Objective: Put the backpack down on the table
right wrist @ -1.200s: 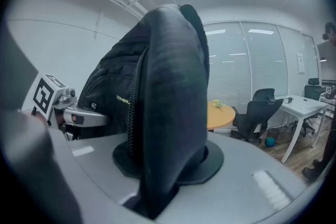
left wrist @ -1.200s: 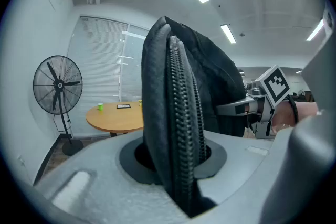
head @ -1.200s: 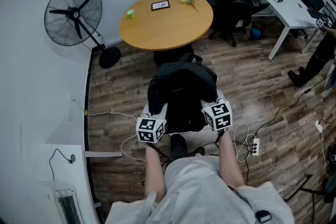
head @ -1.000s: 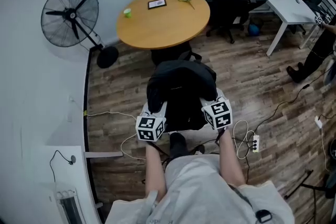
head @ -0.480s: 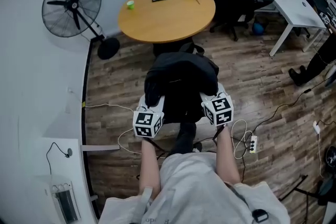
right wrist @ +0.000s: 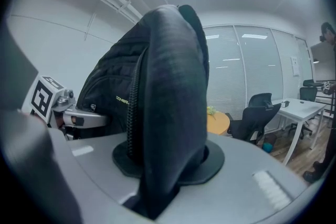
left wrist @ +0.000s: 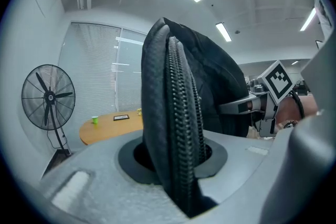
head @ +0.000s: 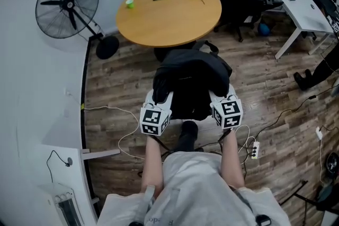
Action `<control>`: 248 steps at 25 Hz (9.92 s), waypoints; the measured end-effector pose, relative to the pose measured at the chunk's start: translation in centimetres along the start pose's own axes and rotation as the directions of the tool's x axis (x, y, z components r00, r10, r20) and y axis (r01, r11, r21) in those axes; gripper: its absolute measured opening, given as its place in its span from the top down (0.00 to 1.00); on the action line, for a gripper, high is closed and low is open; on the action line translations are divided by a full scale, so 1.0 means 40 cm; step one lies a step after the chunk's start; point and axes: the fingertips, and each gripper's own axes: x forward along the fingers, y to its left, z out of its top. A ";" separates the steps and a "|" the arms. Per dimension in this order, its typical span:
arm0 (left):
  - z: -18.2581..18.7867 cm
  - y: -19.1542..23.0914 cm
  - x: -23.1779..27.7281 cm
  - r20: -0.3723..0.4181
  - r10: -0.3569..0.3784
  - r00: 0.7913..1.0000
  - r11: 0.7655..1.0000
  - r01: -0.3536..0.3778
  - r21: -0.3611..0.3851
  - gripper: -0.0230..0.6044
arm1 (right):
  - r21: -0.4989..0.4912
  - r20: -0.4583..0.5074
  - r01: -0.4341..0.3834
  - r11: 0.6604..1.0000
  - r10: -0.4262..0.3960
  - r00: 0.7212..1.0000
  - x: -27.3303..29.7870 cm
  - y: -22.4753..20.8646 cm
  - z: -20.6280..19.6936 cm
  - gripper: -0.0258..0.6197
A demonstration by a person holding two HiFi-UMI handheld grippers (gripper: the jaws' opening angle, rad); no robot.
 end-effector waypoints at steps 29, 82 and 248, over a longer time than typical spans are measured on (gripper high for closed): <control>0.192 0.534 0.651 0.030 0.010 0.999 0.999 -0.008 -0.041 0.82 | -0.049 0.024 0.044 0.998 -0.043 0.999 0.757 -0.312 0.259 0.80; 0.131 1.110 1.324 -0.388 -0.092 0.917 0.993 0.058 -0.100 0.82 | 0.088 -0.152 -0.286 0.954 0.296 0.943 1.553 -0.540 0.258 0.81; -0.042 1.125 1.413 -0.343 0.099 0.934 0.951 -0.191 -0.245 0.53 | 0.219 -0.359 0.147 0.965 -0.060 0.931 1.610 -0.693 0.016 0.63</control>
